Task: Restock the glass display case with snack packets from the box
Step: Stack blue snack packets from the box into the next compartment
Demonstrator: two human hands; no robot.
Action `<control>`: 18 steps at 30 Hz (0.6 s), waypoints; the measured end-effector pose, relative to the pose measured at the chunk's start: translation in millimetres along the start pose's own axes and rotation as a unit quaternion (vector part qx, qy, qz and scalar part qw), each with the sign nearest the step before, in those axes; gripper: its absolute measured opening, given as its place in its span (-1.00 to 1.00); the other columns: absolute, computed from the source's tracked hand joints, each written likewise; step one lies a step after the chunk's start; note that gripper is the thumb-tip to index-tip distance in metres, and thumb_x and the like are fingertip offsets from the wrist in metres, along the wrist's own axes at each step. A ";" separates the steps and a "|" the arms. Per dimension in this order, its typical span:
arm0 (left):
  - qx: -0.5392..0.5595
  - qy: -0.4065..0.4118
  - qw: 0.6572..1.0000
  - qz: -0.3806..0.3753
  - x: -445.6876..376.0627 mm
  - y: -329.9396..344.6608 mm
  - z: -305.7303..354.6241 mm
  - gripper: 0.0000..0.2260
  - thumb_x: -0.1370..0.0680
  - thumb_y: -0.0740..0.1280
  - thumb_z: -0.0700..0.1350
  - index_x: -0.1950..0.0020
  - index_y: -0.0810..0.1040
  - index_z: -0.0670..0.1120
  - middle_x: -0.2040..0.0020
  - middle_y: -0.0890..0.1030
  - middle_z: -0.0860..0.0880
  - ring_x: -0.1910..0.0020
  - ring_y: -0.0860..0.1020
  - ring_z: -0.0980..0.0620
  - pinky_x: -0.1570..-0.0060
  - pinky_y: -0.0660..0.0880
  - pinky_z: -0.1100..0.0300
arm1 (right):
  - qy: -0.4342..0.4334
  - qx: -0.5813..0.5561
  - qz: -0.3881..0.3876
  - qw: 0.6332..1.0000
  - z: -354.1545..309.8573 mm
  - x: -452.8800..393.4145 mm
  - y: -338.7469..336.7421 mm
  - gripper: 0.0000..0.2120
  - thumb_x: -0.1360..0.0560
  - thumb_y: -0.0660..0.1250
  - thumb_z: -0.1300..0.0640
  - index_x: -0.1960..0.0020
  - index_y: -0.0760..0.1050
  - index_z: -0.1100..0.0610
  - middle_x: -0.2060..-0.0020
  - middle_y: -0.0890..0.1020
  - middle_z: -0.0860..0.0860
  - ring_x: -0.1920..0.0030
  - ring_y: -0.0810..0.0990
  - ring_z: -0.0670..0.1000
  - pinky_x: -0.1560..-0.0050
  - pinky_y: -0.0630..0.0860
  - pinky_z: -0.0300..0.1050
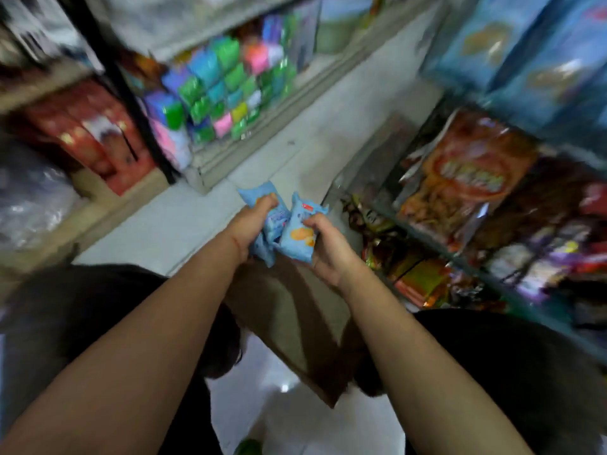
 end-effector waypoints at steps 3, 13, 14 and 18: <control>0.003 0.099 0.995 -0.001 77.0 2.3 66.2 -0.69 -0.57 0.22 0.18 0.20 0.48 -0.03 0.44 0.57 0.00 0.56 0.53 0.08 0.49 0.43 0.35 | -0.087 0.074 -0.004 0.994 -52.6 68.6 43.4 -0.74 -0.55 0.20 0.13 -0.12 0.55 0.23 -0.04 0.64 0.20 0.00 0.63 0.15 -0.22 0.49 0.14; -0.056 0.402 0.914 0.025 275.2 73.2 221.6 -0.77 -0.52 0.35 0.15 0.11 0.59 0.00 0.19 0.62 0.06 0.36 0.54 0.23 0.39 0.46 0.40 | -0.516 0.251 0.094 0.814 -239.4 336.1 122.4 -0.68 -0.49 0.38 0.30 -0.15 0.39 0.04 0.11 0.63 -0.04 0.16 0.70 -0.07 0.25 0.52 -0.28; -0.073 0.411 0.908 0.026 284.8 82.4 227.8 -0.81 -0.56 0.33 0.08 0.07 0.59 -0.02 0.21 0.59 0.08 0.37 0.50 0.26 0.47 0.39 0.48 | -0.536 0.266 0.110 0.794 -252.4 352.4 121.6 -0.65 -0.47 0.40 0.31 -0.14 0.39 0.03 0.06 0.62 -0.03 0.13 0.70 -0.07 0.27 0.51 -0.31; -0.115 0.415 0.902 0.006 293.3 110.4 243.2 -0.76 -0.52 0.39 0.01 -0.08 0.64 -0.12 0.07 0.66 -0.05 0.19 0.58 0.12 0.30 0.43 0.45 | -0.553 0.362 0.194 0.725 -295.0 370.0 112.8 -0.59 -0.39 0.48 0.30 -0.13 0.41 0.04 0.02 0.62 0.07 0.17 0.63 -0.02 0.34 0.54 -0.25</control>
Point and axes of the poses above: each hand's wrist, its own x-axis away from the middle knuckle, its own y-axis out of the palm, z = x × y, the point moved 6 cm from there along -x, towards the middle knuckle
